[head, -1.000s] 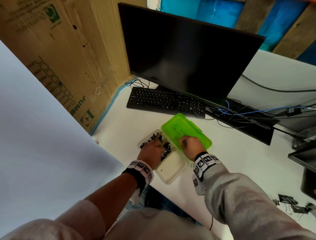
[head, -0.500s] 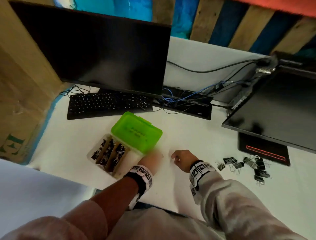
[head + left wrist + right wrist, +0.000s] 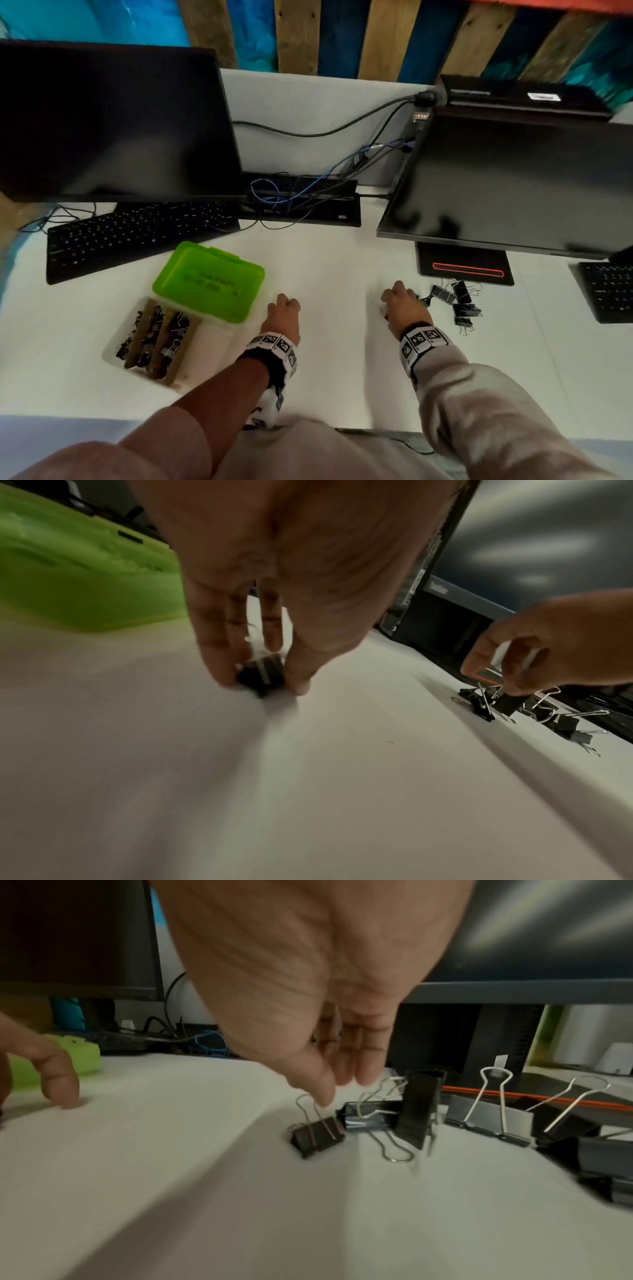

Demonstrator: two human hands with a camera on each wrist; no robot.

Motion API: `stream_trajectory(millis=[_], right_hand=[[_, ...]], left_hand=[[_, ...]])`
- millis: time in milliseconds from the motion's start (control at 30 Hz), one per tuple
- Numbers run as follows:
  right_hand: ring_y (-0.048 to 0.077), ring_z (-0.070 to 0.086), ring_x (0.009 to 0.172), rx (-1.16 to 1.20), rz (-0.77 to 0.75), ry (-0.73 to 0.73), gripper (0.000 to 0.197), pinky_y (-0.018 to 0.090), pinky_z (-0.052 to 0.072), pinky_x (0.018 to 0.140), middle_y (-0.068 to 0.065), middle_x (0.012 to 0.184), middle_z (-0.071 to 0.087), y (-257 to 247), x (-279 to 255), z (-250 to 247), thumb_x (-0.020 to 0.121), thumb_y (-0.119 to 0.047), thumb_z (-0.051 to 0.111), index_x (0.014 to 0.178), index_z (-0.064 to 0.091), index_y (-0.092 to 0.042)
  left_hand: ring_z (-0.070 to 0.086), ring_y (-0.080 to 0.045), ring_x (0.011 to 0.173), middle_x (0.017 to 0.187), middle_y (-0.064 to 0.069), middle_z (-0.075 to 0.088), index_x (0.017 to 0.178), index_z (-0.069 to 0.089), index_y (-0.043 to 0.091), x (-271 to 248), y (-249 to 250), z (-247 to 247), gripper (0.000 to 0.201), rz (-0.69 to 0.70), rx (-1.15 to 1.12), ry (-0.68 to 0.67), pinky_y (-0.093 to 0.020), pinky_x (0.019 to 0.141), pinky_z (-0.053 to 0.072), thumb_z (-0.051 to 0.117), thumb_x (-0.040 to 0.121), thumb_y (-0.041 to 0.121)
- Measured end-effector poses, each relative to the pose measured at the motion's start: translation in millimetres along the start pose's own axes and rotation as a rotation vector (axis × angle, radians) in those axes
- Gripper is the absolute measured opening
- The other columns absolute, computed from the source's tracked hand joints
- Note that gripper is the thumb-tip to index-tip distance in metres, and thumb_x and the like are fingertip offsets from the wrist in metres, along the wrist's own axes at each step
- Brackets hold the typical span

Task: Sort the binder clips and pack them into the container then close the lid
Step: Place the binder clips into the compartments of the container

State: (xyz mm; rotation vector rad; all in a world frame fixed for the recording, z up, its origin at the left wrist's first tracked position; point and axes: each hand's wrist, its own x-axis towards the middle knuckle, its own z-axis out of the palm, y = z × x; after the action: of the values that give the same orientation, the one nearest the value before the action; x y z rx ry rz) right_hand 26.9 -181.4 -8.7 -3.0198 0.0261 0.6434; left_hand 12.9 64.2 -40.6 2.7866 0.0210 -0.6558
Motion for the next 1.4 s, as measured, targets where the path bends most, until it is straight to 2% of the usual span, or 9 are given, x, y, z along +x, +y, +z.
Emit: stream_trajectory(millis=[167,267,467,667,867,967,1067,1200,1400], right_hand=[[0.035,0.055,0.111,0.011,-0.042,-0.121,0.026,0.043,0.05,0.09,0.015,0.119,0.047,-0.9,2.4,14.5,0.087,0.003,0.045,0.111,0.054,-0.002],[0.032,0.06,0.106,0.075,-0.147,-0.198,0.017,0.037,0.049,0.088,0.012,0.115,0.056,-26.2,0.6,17.2,0.088,-0.014,0.057,0.104,0.063,-0.012],[0.024,0.061,0.1,0.196,-0.373,-0.182,0.015,0.032,0.049,0.085,0.001,0.105,0.067,-97.9,0.4,1.0,0.085,-0.017,0.058,0.093,0.069,-0.022],[0.019,0.059,0.087,0.442,-0.591,-0.059,0.006,0.031,0.046,0.084,0.005,0.094,0.062,-187.4,17.8,-33.1,0.083,-0.009,0.063,0.088,0.067,-0.011],[0.027,0.058,0.096,0.384,-0.88,-0.048,0.011,0.035,0.046,0.088,0.014,0.1,0.06,-289.6,18.4,-34.0,0.085,-0.008,0.062,0.094,0.068,-0.007],[0.029,0.059,0.099,0.234,-1.003,-0.084,0.016,0.036,0.046,0.088,0.012,0.107,0.06,-331.4,10.3,-18.7,0.087,-0.008,0.058,0.099,0.069,-0.008],[0.028,0.058,0.106,0.014,-1.071,-0.122,0.021,0.035,0.046,0.088,0.008,0.113,0.061,-356.3,2.2,-6.8,0.088,-0.012,0.053,0.102,0.069,-0.013],[0.027,0.051,0.112,-0.273,-1.128,-0.127,0.021,0.036,0.043,0.091,0.01,0.108,0.063,-372.0,-5.7,3.7,0.086,-0.013,0.052,0.097,0.07,-0.012],[0.032,0.061,0.106,-0.328,-1.024,-0.242,0.025,0.038,0.049,0.089,0.016,0.113,0.063,-382.8,-11.5,15.9,0.089,-0.007,0.046,0.105,0.066,-0.007]], left_hand=[[0.05,-0.019,0.104,0.124,-0.003,0.04,0.113,0.054,0.017,4.7,8.7,7.8,0.037,0.171,-0.126,-0.004,-0.025,0.084,0.047,0.059,0.081,0.0],[0.046,-0.02,0.111,0.122,-0.002,0.044,0.113,0.056,0.016,3.3,4.2,9.2,0.033,0.139,-0.15,0.032,-0.028,0.086,0.046,0.062,0.082,0.005],[0.068,-0.022,0.083,0.093,-0.009,0.071,0.084,0.069,0.012,-13.5,-22.5,-7.1,0.023,0.103,-0.343,0.001,-0.024,0.07,0.053,0.058,0.075,-0.005],[0.06,-0.028,0.074,0.083,-0.012,0.062,0.078,0.065,0.014,-41.5,-68.3,-43.0,0.011,0.16,-0.438,0.302,-0.036,0.068,0.049,0.055,0.081,0.011],[0.054,-0.023,0.106,0.119,-0.011,0.052,0.104,0.061,0.01,-83.0,-147.5,-59.7,0.028,-0.177,-0.537,0.59,-0.028,0.096,0.04,0.068,0.077,0.014],[0.057,-0.024,0.108,0.125,-0.009,0.055,0.094,0.065,0.009,-109.3,-186.8,-57.9,0.02,-0.303,-0.611,0.544,-0.028,0.093,0.045,0.069,0.076,0.015],[0.062,-0.024,0.094,0.108,-0.006,0.064,0.085,0.067,0.014,-130.0,-207.2,-51.0,0.014,-0.385,-0.62,0.469,-0.027,0.08,0.047,0.071,0.076,0.022],[0.062,-0.027,0.096,0.109,-0.008,0.065,0.098,0.067,0.015,-139.2,-213.0,-42.3,0.018,-0.384,-0.617,0.414,-0.032,0.084,0.05,0.066,0.081,0.022],[0.059,-0.028,0.1,0.122,-0.006,0.052,0.106,0.059,0.017,-134.6,-215.0,-38.4,0.026,-0.348,-0.611,0.348,-0.037,0.089,0.048,0.065,0.081,0.022]])
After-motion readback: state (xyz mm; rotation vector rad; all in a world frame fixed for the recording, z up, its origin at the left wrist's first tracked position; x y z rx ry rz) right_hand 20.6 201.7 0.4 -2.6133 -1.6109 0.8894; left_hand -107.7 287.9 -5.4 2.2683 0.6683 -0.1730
